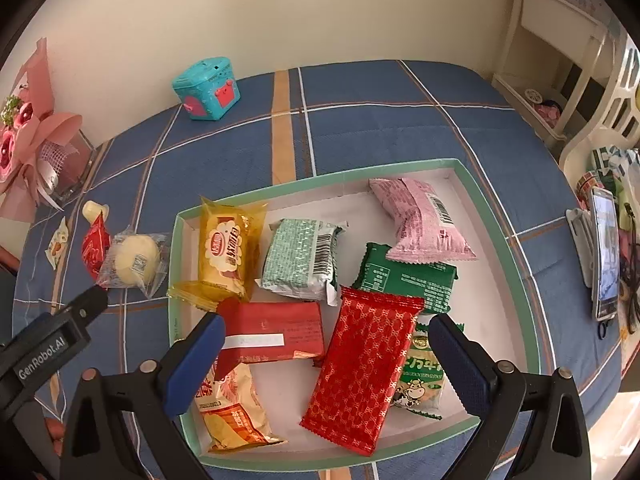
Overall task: Organize snacks
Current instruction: 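Move both grippers back toward the remaining snacks on the tablecloth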
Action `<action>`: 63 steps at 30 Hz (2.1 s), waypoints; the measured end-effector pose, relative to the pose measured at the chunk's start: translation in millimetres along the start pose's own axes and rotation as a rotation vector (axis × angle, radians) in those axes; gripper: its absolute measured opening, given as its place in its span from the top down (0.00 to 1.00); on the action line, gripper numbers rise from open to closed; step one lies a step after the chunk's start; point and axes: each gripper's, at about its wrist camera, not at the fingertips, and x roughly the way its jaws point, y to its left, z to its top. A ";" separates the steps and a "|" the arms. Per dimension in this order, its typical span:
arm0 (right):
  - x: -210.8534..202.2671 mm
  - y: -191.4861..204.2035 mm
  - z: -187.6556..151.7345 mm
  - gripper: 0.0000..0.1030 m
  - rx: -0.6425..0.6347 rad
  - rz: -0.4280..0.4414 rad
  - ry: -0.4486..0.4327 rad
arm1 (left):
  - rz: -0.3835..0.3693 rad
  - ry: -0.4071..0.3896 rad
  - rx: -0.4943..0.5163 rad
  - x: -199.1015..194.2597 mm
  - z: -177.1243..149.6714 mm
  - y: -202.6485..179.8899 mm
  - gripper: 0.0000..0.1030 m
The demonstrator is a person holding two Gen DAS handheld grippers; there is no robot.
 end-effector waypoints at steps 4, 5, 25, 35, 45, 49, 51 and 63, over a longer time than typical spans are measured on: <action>2.6 11.6 -0.7 0.00 -0.029 -0.004 0.002 | 0.020 -0.021 0.003 -1.9 2.0 4.2 0.07; 3.2 15.0 -0.8 0.00 -0.036 -0.002 0.003 | 0.020 -0.022 0.003 -1.8 2.3 6.0 0.07; 17.6 124.9 -16.3 0.00 -0.199 0.069 0.011 | 0.113 -0.027 -0.068 12.6 12.3 101.4 0.07; 26.1 173.5 -31.4 0.00 -0.259 0.108 0.022 | 0.108 -0.046 -0.163 19.5 11.6 159.5 0.07; 33.3 207.8 -42.0 0.00 -0.281 0.172 0.000 | 0.036 -0.053 -0.211 32.6 10.7 194.7 0.01; 40.2 215.9 -43.6 0.00 -0.285 0.178 0.007 | -0.004 -0.050 -0.235 39.7 12.0 201.1 0.01; 42.7 217.3 -44.6 0.00 -0.283 0.175 0.008 | -0.016 -0.045 -0.227 43.1 12.7 201.2 0.01; 45.8 224.4 -40.7 0.00 -0.315 0.160 0.006 | -0.062 0.017 -0.244 61.2 12.7 209.0 0.01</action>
